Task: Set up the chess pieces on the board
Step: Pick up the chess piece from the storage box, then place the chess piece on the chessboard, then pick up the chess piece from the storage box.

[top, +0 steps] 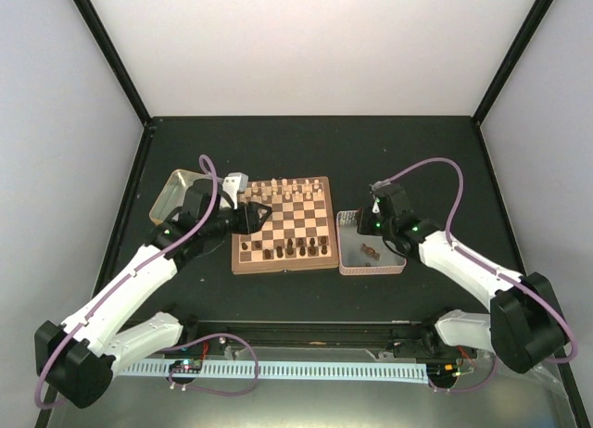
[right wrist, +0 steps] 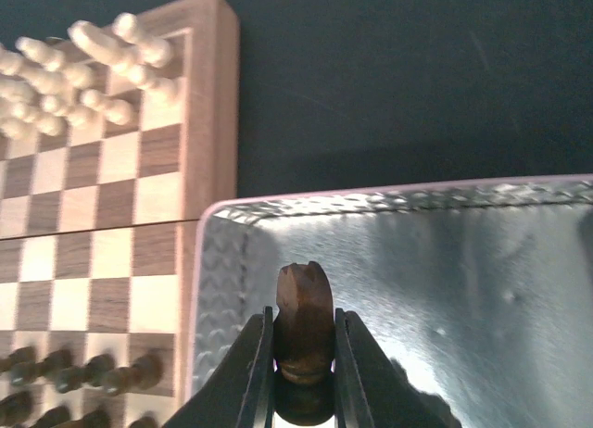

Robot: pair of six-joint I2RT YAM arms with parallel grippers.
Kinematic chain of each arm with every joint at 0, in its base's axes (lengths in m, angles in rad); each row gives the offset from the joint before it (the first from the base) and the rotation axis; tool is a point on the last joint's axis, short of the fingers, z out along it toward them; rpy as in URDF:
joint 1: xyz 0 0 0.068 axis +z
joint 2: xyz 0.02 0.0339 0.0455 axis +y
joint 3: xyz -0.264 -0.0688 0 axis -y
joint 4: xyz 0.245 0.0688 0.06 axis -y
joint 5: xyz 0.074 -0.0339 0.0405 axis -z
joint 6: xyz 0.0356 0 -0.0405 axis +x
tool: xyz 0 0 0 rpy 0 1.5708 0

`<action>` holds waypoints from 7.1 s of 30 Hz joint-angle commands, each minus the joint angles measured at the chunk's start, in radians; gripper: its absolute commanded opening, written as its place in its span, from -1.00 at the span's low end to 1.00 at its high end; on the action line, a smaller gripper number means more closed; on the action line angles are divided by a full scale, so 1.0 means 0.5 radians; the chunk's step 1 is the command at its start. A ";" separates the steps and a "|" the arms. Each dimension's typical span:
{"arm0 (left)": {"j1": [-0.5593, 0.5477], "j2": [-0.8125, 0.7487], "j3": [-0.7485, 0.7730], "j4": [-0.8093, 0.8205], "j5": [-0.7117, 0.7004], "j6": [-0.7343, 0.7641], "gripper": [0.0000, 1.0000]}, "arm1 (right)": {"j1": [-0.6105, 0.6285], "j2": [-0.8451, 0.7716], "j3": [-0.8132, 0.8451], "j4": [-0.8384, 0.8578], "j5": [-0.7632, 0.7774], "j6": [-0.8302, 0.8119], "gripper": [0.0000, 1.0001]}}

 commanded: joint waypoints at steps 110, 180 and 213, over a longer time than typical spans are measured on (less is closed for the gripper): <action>-0.395 0.036 -0.705 0.211 -0.697 -0.010 -0.43 | 0.245 -0.366 0.011 0.397 -0.266 -0.382 0.60; -0.390 -0.460 -0.199 0.165 -0.479 0.010 0.13 | 0.043 0.024 0.041 -0.152 0.003 -0.437 -0.86; -0.335 0.283 0.178 0.690 0.893 -0.304 -0.24 | 0.314 -0.240 0.217 0.286 -1.624 -0.847 -0.82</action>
